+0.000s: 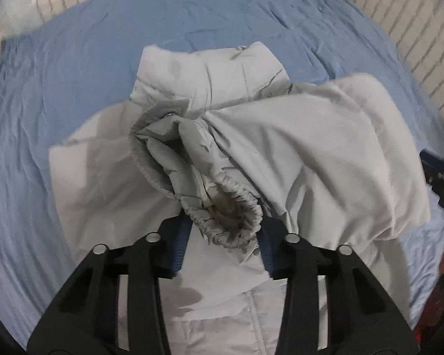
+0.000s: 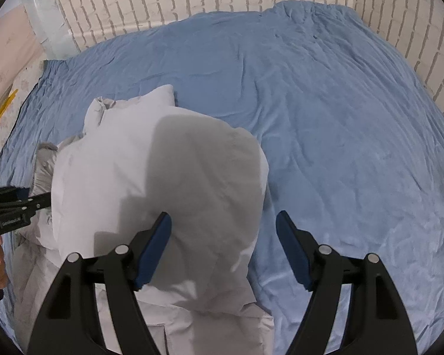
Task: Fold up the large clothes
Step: 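Grasp the other sleeve cuff with the left tool and fold it across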
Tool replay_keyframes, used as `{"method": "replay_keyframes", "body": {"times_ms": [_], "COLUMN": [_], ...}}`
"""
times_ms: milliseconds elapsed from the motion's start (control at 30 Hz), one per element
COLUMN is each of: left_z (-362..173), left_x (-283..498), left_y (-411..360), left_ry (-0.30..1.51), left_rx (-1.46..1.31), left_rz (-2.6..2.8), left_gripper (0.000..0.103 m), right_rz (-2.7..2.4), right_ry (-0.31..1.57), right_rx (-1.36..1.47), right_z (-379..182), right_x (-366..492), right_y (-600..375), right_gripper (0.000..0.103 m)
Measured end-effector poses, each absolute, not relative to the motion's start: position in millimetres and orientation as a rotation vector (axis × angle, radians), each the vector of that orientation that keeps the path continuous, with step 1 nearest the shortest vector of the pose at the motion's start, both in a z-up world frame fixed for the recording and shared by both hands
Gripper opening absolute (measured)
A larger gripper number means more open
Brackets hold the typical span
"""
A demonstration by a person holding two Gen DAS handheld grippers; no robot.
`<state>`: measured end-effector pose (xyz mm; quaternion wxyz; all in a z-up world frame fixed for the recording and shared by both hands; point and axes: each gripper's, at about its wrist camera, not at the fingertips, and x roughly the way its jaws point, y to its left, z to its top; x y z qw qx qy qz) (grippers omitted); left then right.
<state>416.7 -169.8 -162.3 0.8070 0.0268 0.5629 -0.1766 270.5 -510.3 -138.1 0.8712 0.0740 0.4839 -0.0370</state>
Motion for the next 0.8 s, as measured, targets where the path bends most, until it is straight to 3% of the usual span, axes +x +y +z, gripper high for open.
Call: {"method": "replay_keyframes", "body": {"times_ms": [67,167,300,600,733,800], "left_z": [-158.5,-138.6,-120.3,-169.1,-188.4,-181.8], "left_x": [418.7,419.5,412.0,362.4,359.7,362.5], "left_y": [-158.8,-133.5,-89.8,-36.1,-31.6,-33.5], "left_ry": [1.194,1.132,1.079,1.154,1.182,1.173], "left_rx": [0.009,-0.026,-0.097,-0.208,-0.233,-0.234], "left_rz": [-0.382,-0.311,-0.266,-0.235,-0.259,-0.271], "left_gripper": [0.02,0.014,0.012,0.011,0.012,0.018], "right_rz": [-0.081,-0.081,-0.075,-0.004,0.016,0.031], "right_ry": [1.005,0.988,0.974,1.017,1.035,1.041], "right_rx": [0.153,0.158,0.172,0.124,0.058,0.057], "right_z": [-136.4,-133.9,-132.5,-149.7,-152.5,-151.9], "right_x": [269.4,268.0,269.1,276.7,276.1,273.9], "right_y": [-509.3,-506.7,-500.6,-457.4,-439.3,-435.6], "right_gripper": [0.077,0.079,0.079,0.079,0.079,0.079]}}
